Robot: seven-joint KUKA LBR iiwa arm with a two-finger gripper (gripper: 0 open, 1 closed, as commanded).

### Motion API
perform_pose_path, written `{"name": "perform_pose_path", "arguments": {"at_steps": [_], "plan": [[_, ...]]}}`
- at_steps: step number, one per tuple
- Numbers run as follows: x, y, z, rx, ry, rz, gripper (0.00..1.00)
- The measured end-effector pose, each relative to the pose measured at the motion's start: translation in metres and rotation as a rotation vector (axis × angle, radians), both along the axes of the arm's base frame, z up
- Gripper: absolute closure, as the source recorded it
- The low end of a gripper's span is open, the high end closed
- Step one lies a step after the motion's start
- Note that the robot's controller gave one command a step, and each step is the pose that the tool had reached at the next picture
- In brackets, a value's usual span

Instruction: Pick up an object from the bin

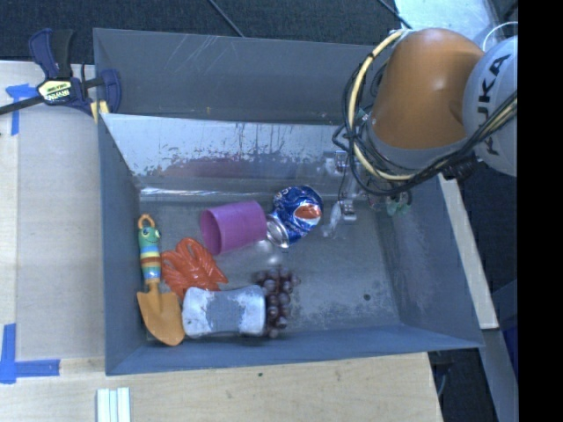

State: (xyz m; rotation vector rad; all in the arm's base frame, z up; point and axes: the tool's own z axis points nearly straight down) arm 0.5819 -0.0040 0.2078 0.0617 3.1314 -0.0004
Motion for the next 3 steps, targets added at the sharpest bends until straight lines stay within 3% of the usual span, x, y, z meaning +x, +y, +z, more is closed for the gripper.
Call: {"name": "perform_pose_path", "arguments": {"at_steps": [1, 2, 3], "plan": [[0.026, 0.025, -0.063, 0.002, 0.006, 0.039, 0.00], [0.017, 0.007, -0.082, -0.001, -0.007, -0.006, 0.00], [0.042, 0.031, -0.129, -0.001, -0.011, -0.009, 0.00]]}}
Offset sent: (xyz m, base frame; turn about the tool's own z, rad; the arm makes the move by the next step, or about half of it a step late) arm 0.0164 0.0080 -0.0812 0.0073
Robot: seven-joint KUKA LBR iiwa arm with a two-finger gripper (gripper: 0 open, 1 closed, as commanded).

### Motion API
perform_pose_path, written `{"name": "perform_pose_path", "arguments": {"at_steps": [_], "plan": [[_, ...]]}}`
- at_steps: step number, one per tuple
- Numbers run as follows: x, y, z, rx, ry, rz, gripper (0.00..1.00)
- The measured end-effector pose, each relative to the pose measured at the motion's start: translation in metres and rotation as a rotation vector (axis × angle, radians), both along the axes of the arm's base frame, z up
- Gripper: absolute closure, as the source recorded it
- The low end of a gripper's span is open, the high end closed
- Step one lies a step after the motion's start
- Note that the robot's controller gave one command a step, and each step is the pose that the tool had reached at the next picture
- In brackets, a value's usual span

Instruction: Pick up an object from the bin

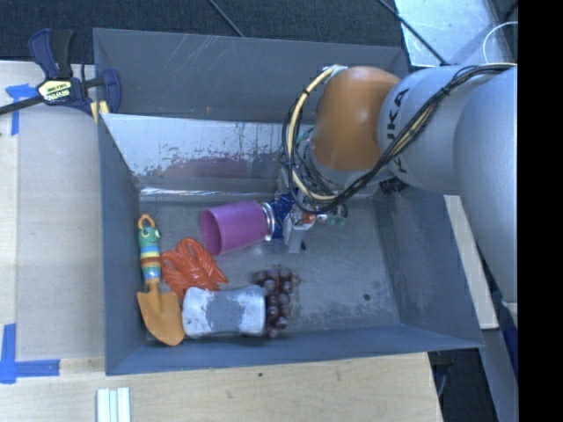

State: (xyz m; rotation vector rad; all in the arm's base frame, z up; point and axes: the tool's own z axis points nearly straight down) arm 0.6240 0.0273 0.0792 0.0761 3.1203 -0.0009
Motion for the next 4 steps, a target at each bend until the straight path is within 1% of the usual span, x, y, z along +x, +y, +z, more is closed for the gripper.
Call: {"name": "perform_pose_path", "arguments": {"at_steps": [1, 2, 3, 4], "plan": [[0.001, -0.017, 0.010, 0.002, -0.012, -0.032, 0.00], [0.005, -0.003, 0.000, -0.004, -0.002, -0.015, 0.00], [0.003, -0.003, 0.013, -0.001, -0.008, -0.018, 0.00], [-0.009, 0.005, 0.062, -0.005, -0.009, 0.101, 0.00]]}}
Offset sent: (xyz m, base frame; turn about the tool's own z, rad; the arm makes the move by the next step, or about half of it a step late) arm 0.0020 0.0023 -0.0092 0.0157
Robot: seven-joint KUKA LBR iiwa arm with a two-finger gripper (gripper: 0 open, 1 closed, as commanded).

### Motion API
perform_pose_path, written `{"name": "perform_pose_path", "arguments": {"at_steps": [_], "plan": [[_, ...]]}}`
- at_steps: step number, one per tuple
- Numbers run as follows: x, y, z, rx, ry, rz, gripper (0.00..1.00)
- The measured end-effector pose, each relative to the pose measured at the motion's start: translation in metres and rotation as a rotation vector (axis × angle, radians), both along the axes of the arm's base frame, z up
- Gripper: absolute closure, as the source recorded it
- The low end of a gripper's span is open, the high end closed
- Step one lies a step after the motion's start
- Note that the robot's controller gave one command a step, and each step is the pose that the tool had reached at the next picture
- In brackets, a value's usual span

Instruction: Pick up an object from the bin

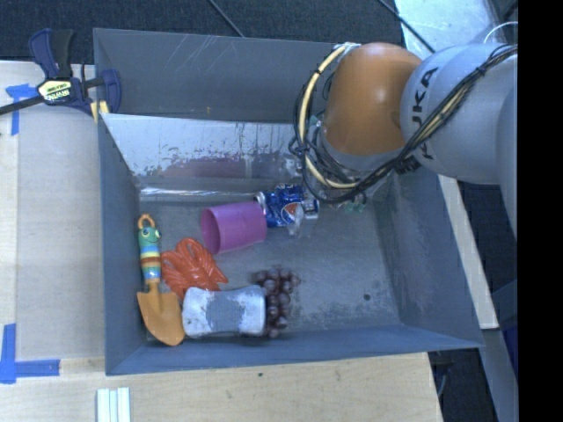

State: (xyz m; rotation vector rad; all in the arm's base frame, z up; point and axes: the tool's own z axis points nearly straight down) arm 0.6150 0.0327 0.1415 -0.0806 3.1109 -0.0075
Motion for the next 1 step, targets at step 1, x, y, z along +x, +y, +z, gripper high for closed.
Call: {"name": "perform_pose_path", "arguments": {"at_steps": [1], "plan": [[0.0072, -0.0022, -0.0351, 0.005, -0.007, -0.089, 0.00]]}}
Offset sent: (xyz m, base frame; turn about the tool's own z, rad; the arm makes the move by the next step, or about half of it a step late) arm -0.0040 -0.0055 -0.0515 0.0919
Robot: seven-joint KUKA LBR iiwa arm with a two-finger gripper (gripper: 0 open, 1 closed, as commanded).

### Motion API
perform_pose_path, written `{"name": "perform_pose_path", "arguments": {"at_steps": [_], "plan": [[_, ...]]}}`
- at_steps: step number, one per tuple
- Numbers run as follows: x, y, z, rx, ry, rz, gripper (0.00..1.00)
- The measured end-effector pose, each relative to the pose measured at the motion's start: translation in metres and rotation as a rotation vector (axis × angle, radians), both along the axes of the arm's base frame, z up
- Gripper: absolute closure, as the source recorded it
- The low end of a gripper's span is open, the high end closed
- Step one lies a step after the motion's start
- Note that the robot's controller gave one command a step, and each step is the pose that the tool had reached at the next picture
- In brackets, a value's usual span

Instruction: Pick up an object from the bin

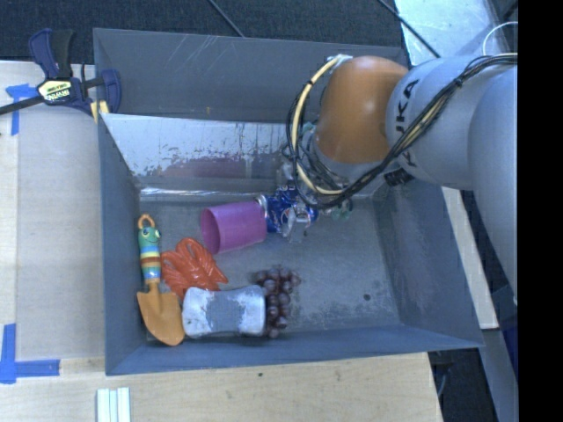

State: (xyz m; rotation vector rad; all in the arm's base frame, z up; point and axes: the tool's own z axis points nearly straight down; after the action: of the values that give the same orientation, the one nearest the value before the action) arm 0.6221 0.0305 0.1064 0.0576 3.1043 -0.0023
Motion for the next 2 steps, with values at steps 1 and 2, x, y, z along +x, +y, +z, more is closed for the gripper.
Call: {"name": "perform_pose_path", "arguments": {"at_steps": [1, 2], "plan": [[-0.006, -0.004, -0.011, 0.000, -0.010, -0.004, 0.00], [-0.009, 0.001, 0.006, -0.001, -0.003, -0.011, 0.00]]}}
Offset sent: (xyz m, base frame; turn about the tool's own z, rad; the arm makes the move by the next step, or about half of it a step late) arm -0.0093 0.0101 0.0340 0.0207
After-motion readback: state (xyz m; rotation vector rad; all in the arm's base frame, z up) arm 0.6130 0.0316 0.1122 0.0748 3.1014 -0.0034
